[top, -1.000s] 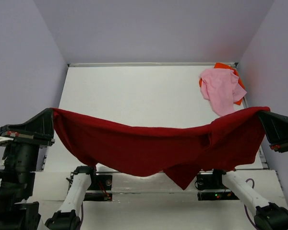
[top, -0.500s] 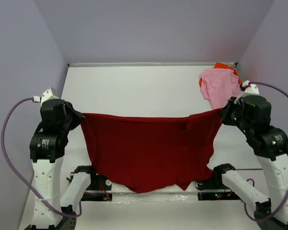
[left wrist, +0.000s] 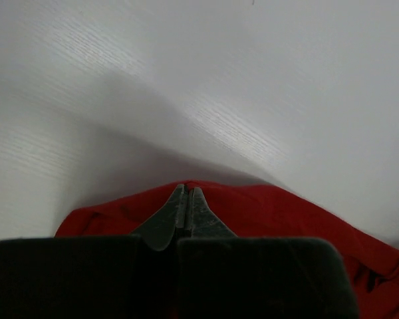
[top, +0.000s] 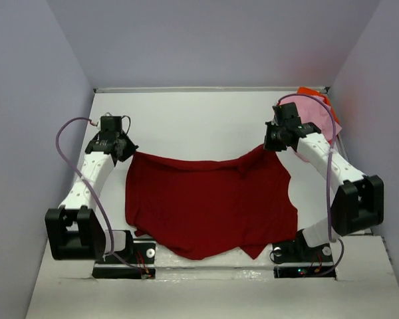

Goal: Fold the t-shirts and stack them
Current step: Flatten out the tshirt

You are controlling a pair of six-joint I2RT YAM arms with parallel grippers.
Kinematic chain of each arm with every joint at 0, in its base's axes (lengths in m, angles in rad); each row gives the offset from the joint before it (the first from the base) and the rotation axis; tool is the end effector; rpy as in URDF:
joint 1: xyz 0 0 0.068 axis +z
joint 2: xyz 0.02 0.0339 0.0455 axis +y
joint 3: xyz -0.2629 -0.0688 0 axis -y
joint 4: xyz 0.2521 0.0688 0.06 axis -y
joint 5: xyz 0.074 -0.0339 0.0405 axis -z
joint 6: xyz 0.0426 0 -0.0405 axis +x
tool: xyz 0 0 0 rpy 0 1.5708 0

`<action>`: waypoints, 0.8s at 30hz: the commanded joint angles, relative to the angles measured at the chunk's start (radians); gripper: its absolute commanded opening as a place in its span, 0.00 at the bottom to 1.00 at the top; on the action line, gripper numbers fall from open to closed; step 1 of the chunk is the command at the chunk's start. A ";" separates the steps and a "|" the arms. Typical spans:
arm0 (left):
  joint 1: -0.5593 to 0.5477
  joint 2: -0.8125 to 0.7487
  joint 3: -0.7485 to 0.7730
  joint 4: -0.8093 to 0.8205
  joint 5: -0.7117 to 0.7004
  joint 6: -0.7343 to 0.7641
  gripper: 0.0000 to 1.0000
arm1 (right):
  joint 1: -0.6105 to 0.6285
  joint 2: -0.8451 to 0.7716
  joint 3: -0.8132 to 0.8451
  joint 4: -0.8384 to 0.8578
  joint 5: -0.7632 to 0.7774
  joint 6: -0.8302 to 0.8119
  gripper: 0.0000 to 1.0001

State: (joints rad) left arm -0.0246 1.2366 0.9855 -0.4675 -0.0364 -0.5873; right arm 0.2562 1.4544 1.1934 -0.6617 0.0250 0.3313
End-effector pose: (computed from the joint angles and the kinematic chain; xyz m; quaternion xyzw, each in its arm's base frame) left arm 0.2806 -0.0054 0.2806 -0.2600 0.8725 -0.1087 0.3991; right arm 0.3088 0.0798 0.2746 0.0396 0.9471 0.0808 0.3082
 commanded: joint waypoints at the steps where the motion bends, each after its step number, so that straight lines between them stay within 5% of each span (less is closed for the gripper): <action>1: 0.006 0.118 0.137 0.115 -0.007 0.038 0.00 | -0.006 0.107 0.148 0.140 -0.005 -0.017 0.00; 12: 0.093 0.448 0.448 0.076 0.009 0.089 0.00 | -0.130 0.401 0.429 0.140 0.003 -0.049 0.00; 24: 0.133 0.750 0.698 0.033 0.076 0.107 0.00 | -0.130 0.661 0.603 0.139 0.013 -0.002 0.00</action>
State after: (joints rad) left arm 0.0872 1.9503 1.5726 -0.4191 0.0177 -0.5060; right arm 0.1257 2.0727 1.6951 -0.5636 0.0242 0.3130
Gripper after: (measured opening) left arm 0.010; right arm 0.009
